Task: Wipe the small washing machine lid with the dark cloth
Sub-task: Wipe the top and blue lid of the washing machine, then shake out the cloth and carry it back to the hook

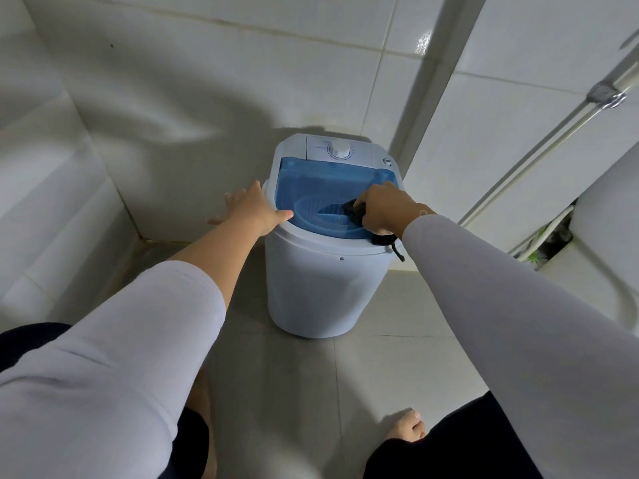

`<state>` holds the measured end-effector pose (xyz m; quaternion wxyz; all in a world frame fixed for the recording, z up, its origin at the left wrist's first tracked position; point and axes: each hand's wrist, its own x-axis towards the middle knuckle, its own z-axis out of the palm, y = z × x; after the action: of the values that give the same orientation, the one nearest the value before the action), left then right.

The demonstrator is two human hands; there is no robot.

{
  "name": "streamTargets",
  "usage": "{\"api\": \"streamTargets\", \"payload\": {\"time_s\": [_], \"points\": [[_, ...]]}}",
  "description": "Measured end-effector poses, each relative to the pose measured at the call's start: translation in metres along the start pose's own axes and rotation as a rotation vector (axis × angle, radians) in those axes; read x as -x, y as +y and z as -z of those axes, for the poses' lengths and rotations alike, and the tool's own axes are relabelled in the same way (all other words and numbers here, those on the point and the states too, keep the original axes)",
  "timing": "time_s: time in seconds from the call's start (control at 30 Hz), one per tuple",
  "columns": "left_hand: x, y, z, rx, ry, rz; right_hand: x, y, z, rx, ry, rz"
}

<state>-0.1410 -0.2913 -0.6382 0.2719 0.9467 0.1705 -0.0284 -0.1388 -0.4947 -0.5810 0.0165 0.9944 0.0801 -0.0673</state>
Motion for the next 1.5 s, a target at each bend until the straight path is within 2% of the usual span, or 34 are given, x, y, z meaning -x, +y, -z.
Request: {"api": "streamTargets", "payload": {"time_s": [0.27,0.4,0.53,0.67,0.8,0.93,1.03,1.2,1.4,1.5], "points": [[0.017,0.007,0.004,-0.006,0.022,0.016,0.008,0.002,0.014,-0.003,-0.083,-0.007],[0.018,0.008,0.003,-0.016,0.03,0.013,0.014,0.002,0.036,-0.04,-0.126,0.047],[0.019,0.008,0.006,-0.01,0.015,0.014,0.013,0.007,0.051,-0.37,-0.03,0.102],[0.021,0.009,0.008,-0.032,0.008,0.02,0.009,0.005,0.046,-0.4,0.041,0.145],[0.019,0.013,0.009,-0.059,0.011,-0.062,0.01,0.004,0.038,-0.644,0.089,0.135],[0.015,0.024,0.013,0.127,0.057,-0.339,0.011,0.002,0.036,-0.848,0.078,0.111],[0.018,0.042,0.019,0.245,0.045,-0.453,0.011,-0.001,0.035,-0.94,0.043,0.065],[0.019,0.057,0.023,0.342,0.058,-0.393,0.008,0.001,0.029,-1.033,0.027,0.026],[0.014,0.059,0.026,0.39,0.034,-0.33,0.004,0.014,0.027,-0.971,0.123,0.036],[0.013,0.065,0.031,0.502,-0.012,-0.337,0.006,0.018,0.035,-0.924,0.031,0.054]]}}
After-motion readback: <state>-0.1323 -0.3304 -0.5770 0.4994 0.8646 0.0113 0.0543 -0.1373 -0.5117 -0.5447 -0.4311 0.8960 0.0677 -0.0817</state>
